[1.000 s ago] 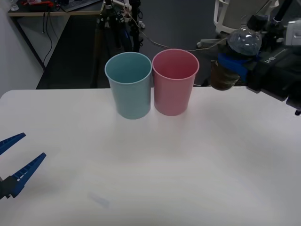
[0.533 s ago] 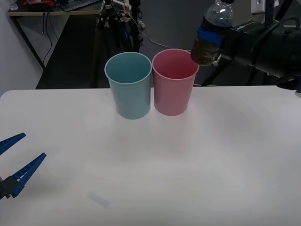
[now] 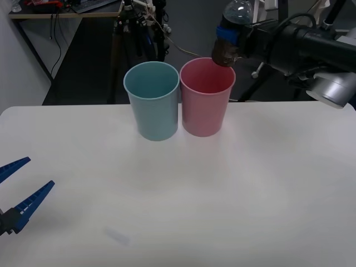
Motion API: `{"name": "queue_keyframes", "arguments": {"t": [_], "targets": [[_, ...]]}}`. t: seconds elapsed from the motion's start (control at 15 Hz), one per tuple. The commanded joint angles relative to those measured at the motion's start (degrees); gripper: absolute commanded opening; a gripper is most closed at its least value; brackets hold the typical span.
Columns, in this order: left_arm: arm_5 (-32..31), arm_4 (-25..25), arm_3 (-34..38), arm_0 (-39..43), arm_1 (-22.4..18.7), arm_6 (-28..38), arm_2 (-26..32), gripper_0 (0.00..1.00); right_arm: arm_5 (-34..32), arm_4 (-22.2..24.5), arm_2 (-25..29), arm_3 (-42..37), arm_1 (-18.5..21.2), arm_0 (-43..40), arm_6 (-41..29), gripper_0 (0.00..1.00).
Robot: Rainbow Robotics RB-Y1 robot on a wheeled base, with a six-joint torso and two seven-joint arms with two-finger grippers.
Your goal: Grasp the object on the table and drop it into the matching bin: aluminum can to the light blue bin, PET bottle to the pink bin.
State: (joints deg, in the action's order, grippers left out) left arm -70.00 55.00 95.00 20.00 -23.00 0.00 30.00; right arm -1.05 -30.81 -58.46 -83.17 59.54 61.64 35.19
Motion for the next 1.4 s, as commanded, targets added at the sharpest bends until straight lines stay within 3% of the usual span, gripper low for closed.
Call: {"name": "queue_keyframes", "arguments": {"t": [0.07,0.47,0.8,0.87,0.93,1.0,1.4], "targets": [[0.00,0.00,0.00,0.00,0.00,0.00,0.00,1.00,0.08,1.46,-0.78,3.63,-3.64,1.03,-0.03,0.00],[0.00,0.00,0.00,0.00,0.00,0.00,0.00,1.00,0.26,4.71,-0.78,9.96,-9.88,1.91,-0.12,0.00],[0.00,0.00,0.00,0.00,0.00,0.00,0.00,1.00,0.43,5.15,-0.78,10.66,-10.93,2.08,-0.82,0.00],[0.00,0.00,0.00,0.00,0.00,0.00,0.00,1.00,0.43,5.15,-0.78,10.57,-10.93,2.08,-1.08,0.04],[0.00,0.00,0.00,0.00,0.00,0.00,0.00,1.00,0.52,5.15,-0.78,10.57,-10.93,2.08,-1.35,0.48],[0.00,0.00,0.00,0.00,0.00,0.00,0.00,1.00,0.52,5.15,-0.69,10.48,-11.02,2.08,-1.61,1.00],[0.00,0.00,0.00,0.00,0.00,0.00,0.00,1.00,0.69,5.15,-0.69,10.04,-11.11,2.17,-1.87,1.00]]}}
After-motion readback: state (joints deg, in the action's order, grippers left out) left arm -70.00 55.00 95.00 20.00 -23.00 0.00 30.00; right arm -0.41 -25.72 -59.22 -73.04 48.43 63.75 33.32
